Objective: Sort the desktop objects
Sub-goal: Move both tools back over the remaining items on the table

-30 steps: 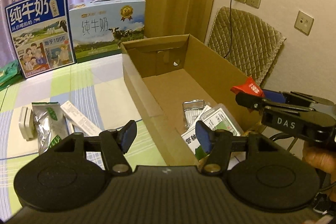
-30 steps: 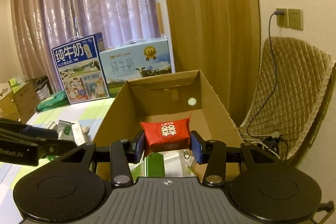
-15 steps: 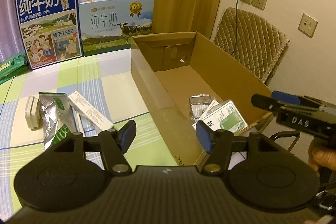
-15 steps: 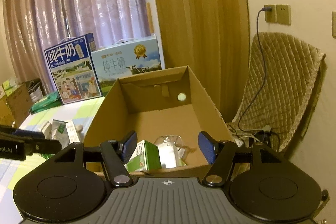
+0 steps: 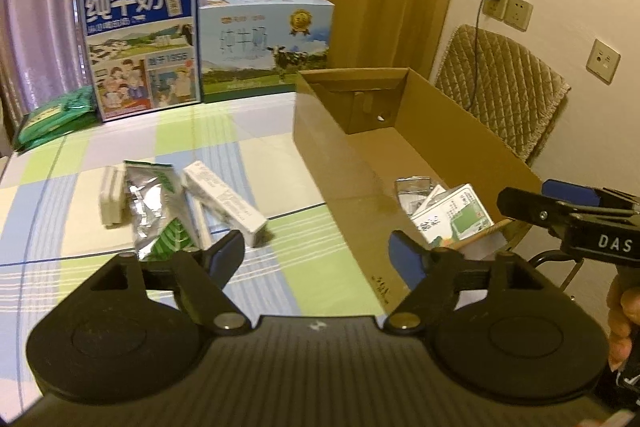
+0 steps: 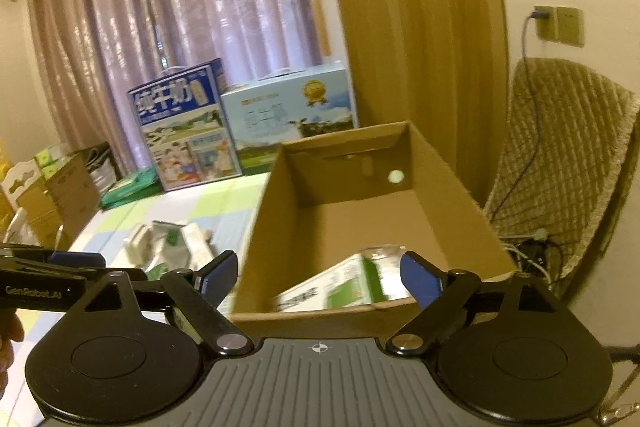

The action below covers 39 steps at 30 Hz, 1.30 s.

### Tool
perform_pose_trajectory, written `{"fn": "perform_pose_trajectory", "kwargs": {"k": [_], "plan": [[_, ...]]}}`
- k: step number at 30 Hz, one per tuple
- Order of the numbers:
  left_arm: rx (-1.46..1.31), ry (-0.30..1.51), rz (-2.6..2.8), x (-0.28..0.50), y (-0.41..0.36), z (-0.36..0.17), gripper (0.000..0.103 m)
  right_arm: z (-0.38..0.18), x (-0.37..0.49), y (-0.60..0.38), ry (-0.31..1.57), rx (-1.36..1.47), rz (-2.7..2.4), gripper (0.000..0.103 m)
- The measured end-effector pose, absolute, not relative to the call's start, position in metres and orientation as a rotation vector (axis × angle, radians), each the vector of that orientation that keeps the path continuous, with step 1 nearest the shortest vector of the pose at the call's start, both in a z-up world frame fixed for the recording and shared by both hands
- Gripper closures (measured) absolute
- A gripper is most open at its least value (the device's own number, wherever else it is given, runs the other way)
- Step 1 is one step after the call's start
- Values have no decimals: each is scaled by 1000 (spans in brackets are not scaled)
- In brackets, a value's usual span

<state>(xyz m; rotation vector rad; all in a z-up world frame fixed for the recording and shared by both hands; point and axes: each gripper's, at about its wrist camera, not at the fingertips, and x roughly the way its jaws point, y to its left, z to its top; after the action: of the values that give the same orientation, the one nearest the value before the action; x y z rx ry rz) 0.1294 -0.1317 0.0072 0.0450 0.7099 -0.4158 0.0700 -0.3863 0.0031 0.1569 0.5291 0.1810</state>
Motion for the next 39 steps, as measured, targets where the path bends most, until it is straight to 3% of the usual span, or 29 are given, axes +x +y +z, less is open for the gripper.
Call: {"fn": "perform_pose_trajectory", "kwargs": {"k": [25,39], "plan": [[-45,669,-190,98,6,24,7,24,61,-282,567,94,366,6],[-26,704,-129,116,43,3,3,-6,73,-229,630,16,437,5]]}}
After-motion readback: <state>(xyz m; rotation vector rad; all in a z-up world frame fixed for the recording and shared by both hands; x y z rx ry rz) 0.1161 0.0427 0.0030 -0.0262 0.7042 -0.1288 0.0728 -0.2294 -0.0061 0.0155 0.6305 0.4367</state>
